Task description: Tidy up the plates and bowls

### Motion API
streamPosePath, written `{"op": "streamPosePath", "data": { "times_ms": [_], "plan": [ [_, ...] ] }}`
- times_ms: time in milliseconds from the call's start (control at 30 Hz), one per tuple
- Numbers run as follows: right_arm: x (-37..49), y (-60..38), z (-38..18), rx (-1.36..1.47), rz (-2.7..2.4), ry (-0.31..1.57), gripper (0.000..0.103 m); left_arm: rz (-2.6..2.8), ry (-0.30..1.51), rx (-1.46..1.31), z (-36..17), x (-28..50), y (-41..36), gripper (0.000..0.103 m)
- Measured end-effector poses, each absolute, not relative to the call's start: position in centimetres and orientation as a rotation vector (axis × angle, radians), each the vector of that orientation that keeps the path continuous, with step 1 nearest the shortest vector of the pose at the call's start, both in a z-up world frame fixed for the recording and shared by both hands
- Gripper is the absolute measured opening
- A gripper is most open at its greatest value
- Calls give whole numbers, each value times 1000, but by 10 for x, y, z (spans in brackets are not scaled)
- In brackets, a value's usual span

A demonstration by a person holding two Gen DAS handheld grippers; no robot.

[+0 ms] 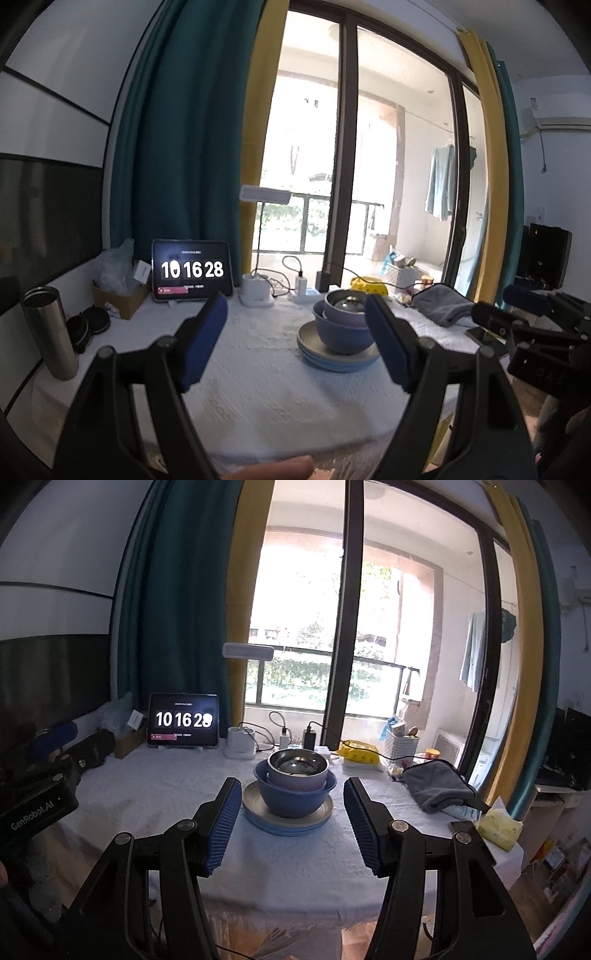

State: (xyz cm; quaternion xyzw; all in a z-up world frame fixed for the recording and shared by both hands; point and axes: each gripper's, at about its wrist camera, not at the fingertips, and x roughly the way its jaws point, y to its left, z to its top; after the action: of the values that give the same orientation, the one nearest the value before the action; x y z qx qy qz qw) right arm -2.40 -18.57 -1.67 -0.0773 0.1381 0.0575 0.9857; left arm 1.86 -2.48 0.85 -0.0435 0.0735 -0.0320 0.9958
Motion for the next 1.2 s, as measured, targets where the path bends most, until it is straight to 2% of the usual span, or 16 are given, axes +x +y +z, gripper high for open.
{"op": "streamPosePath", "data": {
  "times_ms": [1200],
  "plan": [
    [-20,-193,-20,-114,99,302,61,-78,144,-75,11,16,-28,78]
  ]
}}
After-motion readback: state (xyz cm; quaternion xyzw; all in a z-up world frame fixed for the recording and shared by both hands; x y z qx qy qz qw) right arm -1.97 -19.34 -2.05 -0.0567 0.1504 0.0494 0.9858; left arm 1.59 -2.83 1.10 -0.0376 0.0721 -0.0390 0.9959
